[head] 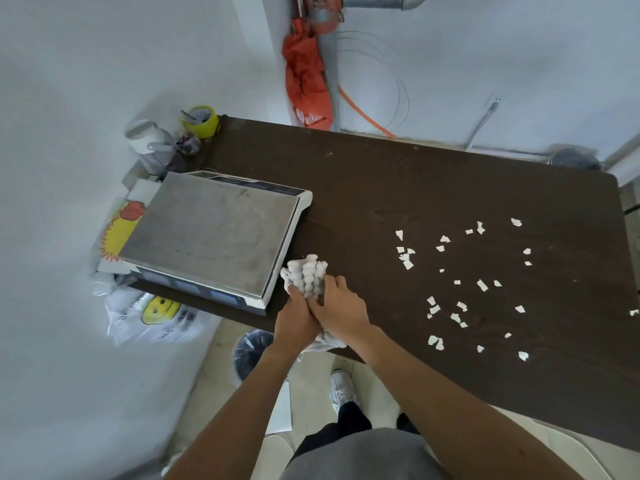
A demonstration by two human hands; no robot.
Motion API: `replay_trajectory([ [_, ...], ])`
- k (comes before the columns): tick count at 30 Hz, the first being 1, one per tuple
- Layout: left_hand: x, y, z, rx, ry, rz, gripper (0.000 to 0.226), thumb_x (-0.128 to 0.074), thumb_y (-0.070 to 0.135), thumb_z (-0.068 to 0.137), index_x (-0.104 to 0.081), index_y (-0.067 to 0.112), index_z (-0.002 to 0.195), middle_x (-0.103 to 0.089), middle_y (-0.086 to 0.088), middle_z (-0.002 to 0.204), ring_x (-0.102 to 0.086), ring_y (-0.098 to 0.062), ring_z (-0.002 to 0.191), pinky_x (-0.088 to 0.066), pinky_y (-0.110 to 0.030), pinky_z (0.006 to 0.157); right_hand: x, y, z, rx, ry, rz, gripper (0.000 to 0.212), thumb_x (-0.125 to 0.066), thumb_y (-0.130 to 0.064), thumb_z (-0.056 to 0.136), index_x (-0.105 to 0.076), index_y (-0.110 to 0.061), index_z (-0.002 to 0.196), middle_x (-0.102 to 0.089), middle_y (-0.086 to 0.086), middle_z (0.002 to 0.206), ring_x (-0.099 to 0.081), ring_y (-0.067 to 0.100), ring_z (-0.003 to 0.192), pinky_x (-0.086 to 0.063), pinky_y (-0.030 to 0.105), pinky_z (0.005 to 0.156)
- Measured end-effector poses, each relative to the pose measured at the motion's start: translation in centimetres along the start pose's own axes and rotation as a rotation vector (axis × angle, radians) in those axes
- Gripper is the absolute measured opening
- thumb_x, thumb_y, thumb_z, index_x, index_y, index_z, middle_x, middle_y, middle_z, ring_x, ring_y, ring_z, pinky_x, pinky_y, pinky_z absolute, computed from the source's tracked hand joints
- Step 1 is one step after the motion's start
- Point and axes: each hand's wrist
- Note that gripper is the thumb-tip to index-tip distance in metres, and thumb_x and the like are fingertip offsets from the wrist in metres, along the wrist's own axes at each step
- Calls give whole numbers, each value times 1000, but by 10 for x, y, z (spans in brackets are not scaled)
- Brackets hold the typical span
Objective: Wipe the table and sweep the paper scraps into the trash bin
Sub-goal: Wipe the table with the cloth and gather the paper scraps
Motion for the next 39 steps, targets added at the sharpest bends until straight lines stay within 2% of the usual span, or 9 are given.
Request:
replay_trajectory([
  [6, -38, 40, -7, -110, -50, -34, 66, -57, 36, 98, -25, 2, 145, -63, -11, 130, -66, -33, 110, -50, -38, 91, 27, 50, -13, -73, 37, 7, 49, -51, -46, 95, -42, -16, 133, -49, 6, 123, -60, 29, 109, -47, 41, 84],
  [11, -73, 90, -12, -178, -113, -53, 65, -59, 36, 96, -25, 6, 143, -63, -11, 130, -66, -34, 109, -52, -41, 91, 59, 102, -28, -149, 103, 14, 48, -51, -45, 94, -43, -15, 131, -50, 6, 121, -60, 29, 107, -47, 40, 84],
  [16, -107, 142, -20, -236, -169, -20, 75, -60, 37, 96, -18, 5, 148, -60, -12, 133, -66, -35, 110, -52, -42, 91, 91, 154, -42, -229, 140, 28, 50, -51, -46, 95, -41, -15, 134, -50, 6, 124, -61, 29, 108, -46, 40, 82],
  [21, -125, 170, -31, -248, -161, -11, 57, -56, 35, 97, -27, 9, 139, -64, -9, 126, -67, -34, 106, -53, -42, 88, 109, 184, -52, -247, 126, 57, 52, -51, -48, 94, -41, -16, 134, -50, 5, 126, -60, 28, 107, -46, 39, 82],
  [27, -108, 171, -37, -199, -111, -15, 33, -50, 25, 98, -34, 9, 121, -66, -12, 114, -67, -38, 98, -53, -47, 83, 118, 198, -52, -129, 54, 128, 56, -52, -53, 93, -41, -21, 138, -48, 2, 129, -61, 30, 110, -45, 40, 86],
  [31, -81, 166, -23, -151, -25, -50, 44, -52, 41, 102, -34, 11, 128, -63, -8, 121, -66, -31, 106, -50, -37, 86, 130, 207, -50, -34, 39, 169, 51, -47, -51, 96, -43, -24, 139, -47, -3, 134, -61, 20, 110, -45, 38, 89],
  [34, -58, 158, 0, -125, -1, -10, 50, -50, 50, 100, -34, 12, 129, -63, -9, 125, -66, -33, 111, -52, -45, 95, 139, 218, -51, -48, 64, 223, 44, -48, -45, 97, -47, -24, 135, -50, -9, 131, -63, 8, 99, -49, 37, 90],
  [36, -43, 152, 21, -118, 25, 21, 52, -49, 53, 100, -34, 13, 128, -64, -11, 126, -65, -37, 112, -52, -48, 95, 145, 226, -52, -77, 97, 254, 40, -49, -42, 97, -50, -24, 132, -52, -12, 126, -63, 1, 91, -50, 36, 89],
  [39, -21, 151, 57, -90, 67, 39, 52, -50, 49, 101, -34, 11, 132, -63, -13, 129, -63, -39, 115, -50, -46, 95, 152, 237, -53, -123, 154, 284, 34, -50, -40, 97, -54, -25, 127, -55, -14, 119, -63, 2, 86, -52, 36, 87],
])
Point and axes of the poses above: each hand's wrist, its own z-axis towards the middle knuckle, its own x-axis out of the back of the hand, y = z × x
